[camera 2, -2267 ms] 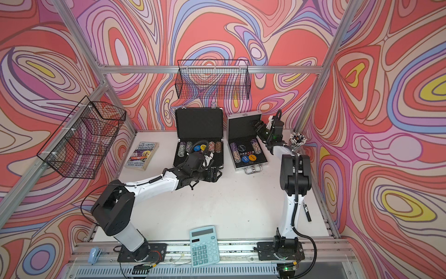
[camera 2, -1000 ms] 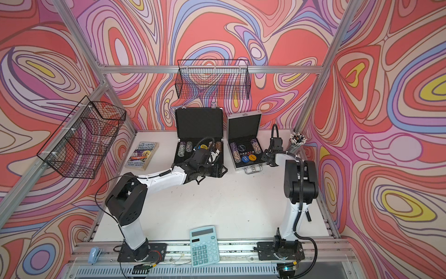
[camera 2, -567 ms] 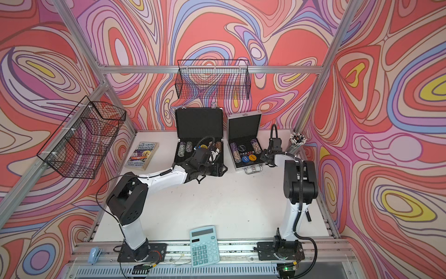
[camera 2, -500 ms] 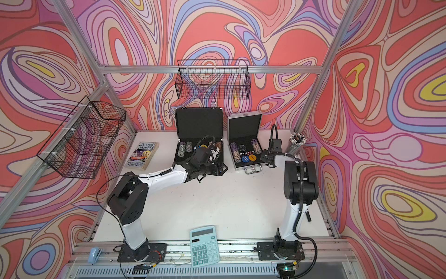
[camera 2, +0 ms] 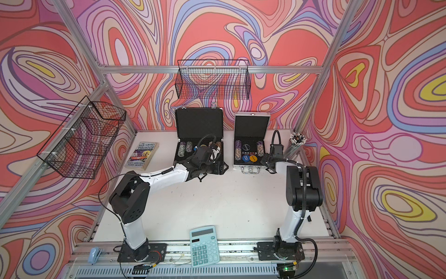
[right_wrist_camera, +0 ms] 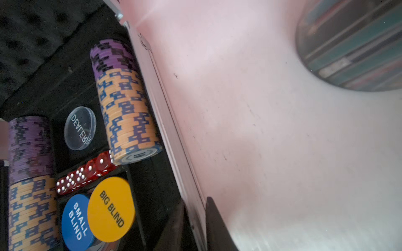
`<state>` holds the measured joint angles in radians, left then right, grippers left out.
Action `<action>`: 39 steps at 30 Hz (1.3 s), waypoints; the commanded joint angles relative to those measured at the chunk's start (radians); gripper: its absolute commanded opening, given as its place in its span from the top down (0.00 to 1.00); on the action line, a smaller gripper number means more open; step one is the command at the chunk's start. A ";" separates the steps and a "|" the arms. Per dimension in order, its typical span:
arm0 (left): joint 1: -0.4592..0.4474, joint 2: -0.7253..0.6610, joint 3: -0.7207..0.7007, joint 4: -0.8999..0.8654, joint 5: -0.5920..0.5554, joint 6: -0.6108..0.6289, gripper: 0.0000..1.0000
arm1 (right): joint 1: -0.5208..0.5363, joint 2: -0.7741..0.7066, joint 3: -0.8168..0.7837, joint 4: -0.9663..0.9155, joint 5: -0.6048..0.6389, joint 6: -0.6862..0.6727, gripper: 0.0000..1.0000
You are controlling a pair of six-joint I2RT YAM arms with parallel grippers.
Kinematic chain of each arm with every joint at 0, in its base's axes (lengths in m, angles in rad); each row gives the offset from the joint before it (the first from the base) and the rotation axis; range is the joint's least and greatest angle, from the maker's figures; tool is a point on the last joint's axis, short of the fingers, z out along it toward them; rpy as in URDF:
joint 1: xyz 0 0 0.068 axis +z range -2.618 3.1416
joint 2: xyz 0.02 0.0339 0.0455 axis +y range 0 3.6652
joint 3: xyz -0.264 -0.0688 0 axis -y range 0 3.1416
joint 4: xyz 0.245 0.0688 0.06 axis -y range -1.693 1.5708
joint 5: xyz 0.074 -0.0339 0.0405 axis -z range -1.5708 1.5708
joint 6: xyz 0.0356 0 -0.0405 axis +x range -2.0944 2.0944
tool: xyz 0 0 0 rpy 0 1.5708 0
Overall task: Open the poker set cases
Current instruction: Adjust the poker set case at the center of the board.
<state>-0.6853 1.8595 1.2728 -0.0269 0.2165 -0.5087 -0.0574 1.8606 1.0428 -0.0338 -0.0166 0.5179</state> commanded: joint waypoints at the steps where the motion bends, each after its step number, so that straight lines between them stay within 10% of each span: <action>1: 0.009 -0.002 0.008 -0.020 -0.006 -0.002 0.28 | -0.015 0.012 -0.024 -0.066 0.065 -0.011 0.82; 39: 0.009 -0.016 0.005 -0.038 0.000 0.017 0.28 | -0.021 0.152 0.166 -0.080 0.015 -0.403 0.81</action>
<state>-0.6853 1.8595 1.2728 -0.0422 0.2169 -0.5045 -0.0711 1.9781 1.1915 -0.0990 -0.0517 0.1577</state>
